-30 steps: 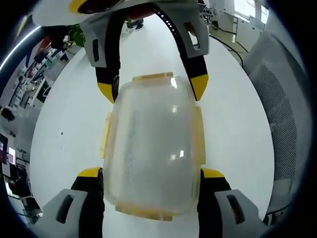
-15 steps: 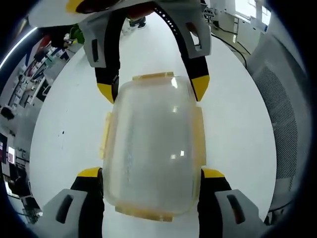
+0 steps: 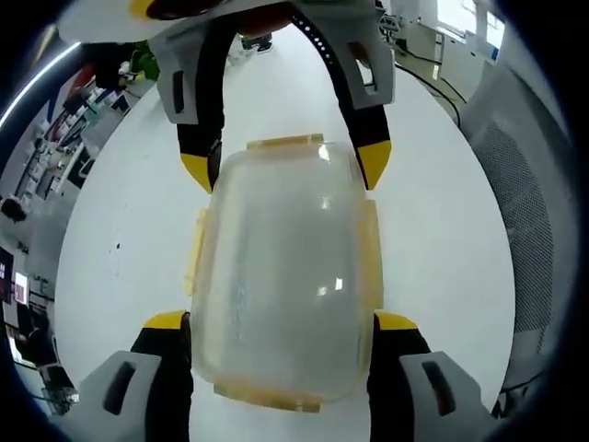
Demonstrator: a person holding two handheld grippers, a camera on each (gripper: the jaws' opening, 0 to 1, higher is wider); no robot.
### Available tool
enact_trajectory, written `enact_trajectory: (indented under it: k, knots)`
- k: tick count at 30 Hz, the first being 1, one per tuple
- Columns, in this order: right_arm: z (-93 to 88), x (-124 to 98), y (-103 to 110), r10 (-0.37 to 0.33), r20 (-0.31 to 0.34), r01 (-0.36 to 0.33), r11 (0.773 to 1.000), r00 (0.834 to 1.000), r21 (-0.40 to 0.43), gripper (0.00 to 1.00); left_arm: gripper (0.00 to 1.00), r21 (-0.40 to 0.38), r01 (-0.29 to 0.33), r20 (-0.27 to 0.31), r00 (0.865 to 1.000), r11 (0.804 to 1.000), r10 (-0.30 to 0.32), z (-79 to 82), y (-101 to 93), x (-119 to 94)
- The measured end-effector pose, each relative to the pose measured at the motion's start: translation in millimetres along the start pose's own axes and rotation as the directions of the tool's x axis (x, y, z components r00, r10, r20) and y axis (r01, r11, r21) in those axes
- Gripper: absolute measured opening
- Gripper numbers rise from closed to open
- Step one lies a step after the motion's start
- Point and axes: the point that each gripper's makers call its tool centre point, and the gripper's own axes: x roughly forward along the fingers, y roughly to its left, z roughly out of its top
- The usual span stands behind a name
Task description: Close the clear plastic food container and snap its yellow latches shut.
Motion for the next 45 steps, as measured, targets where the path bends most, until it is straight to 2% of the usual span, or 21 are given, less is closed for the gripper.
enact_trajectory:
  k: [2,5,6,9,16,22,28,31,37,45]
  knots:
    - [0.0,-0.5,0.4,0.000,0.005,0.000,1.000,1.000,0.000,0.75,0.79,-0.009,-0.017,0.002,1.000,1.000,0.017,0.8,-0.4,3.1]
    - [0.1,-0.4,1.2,0.000,0.001,0.000,1.000,1.000,-0.002,0.75,0.80,0.050,-0.034,-0.034,0.999,0.998,0.036,-1.8,-1.1,5.6]
    - [0.1,-0.7,1.7,0.000,-0.001,0.000,1.000,1.000,-0.002,0.75,0.80,0.048,-0.037,-0.039,0.998,0.998,0.039,-2.2,-1.5,5.2]
    - [-0.2,-0.6,1.5,-0.002,-0.008,0.002,1.000,1.000,-0.003,0.75,0.80,0.005,-0.027,-0.017,1.000,1.000,0.027,0.9,0.8,2.8]
    - [-0.1,-1.7,0.7,-0.002,0.008,0.002,1.000,1.000,-0.002,0.76,0.80,-0.015,-0.012,-0.007,1.000,1.000,0.012,2.6,2.0,0.4]
    - [1.8,-1.6,0.6,-0.025,0.016,0.025,1.000,1.000,0.012,0.76,0.80,0.021,-0.008,-0.015,1.000,1.000,0.008,0.5,0.4,-0.9]
    - [6.7,-7.2,-3.3,-0.065,0.062,0.061,0.997,0.996,0.055,0.78,0.86,0.003,-0.021,0.022,1.000,1.000,0.021,7.8,1.7,-8.0]
    - [6.0,-11.9,-3.3,-0.082,0.074,0.077,0.995,0.994,0.063,0.78,0.85,0.008,-0.036,0.025,0.999,0.999,0.035,9.2,3.4,-11.6]
    - [6.0,-23.2,-5.3,-0.127,0.108,0.118,0.989,0.986,0.085,0.78,0.85,-0.024,-0.052,0.045,0.998,0.998,0.053,12.8,3.9,-20.2]
    - [10.4,-31.7,-1.3,-0.160,0.164,0.135,0.979,0.973,0.155,0.78,0.85,-0.104,-0.057,0.069,0.996,0.993,0.064,14.4,-4.3,-22.3]
